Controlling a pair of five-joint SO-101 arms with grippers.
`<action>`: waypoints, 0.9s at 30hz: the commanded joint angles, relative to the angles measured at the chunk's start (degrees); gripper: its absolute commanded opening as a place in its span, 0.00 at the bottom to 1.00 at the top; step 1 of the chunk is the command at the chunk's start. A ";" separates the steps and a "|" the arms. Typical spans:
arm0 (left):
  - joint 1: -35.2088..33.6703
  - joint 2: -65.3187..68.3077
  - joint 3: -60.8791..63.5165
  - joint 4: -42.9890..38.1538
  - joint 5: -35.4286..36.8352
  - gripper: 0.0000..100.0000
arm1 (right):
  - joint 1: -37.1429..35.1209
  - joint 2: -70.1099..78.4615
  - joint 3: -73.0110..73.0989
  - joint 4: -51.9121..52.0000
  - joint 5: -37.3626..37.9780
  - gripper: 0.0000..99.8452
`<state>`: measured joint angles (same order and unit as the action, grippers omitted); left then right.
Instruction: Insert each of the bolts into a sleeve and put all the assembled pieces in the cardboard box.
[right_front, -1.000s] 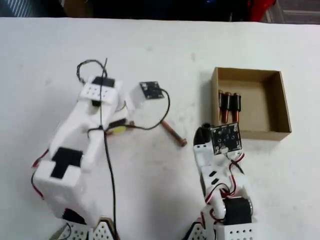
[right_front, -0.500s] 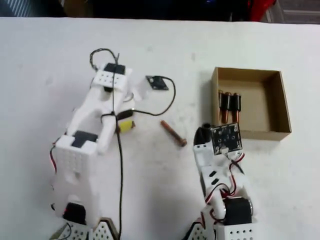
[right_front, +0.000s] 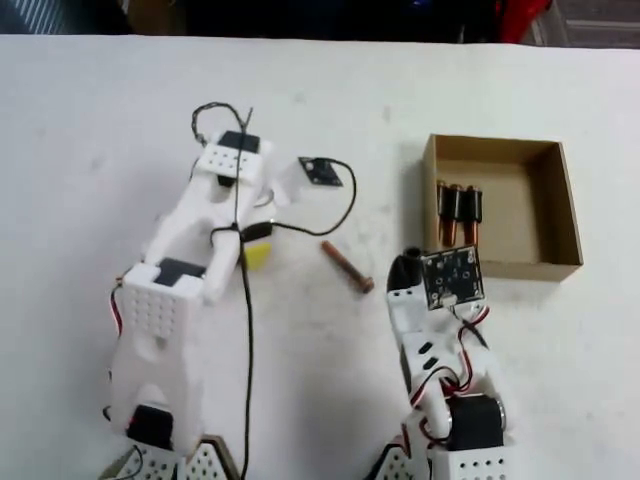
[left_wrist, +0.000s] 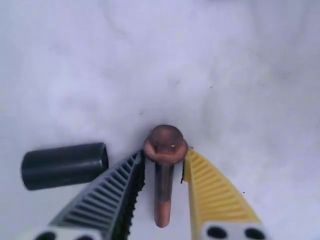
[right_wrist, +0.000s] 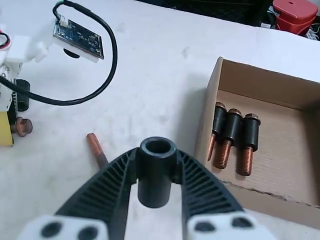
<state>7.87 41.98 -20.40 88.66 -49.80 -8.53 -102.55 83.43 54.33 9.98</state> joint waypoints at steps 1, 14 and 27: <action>2.59 -0.48 -2.55 -1.67 0.62 0.16 | 0.66 -0.57 -0.70 0.13 -0.26 0.02; 3.65 1.36 -2.46 -5.80 0.62 0.13 | 0.75 -0.57 -0.70 0.13 -0.26 0.02; 4.44 2.33 -2.73 -5.27 0.70 0.02 | 0.75 -0.57 -0.62 0.13 -0.26 0.02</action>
<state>10.59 43.65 -20.48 85.76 -49.54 -8.53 -102.55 83.43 54.33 9.98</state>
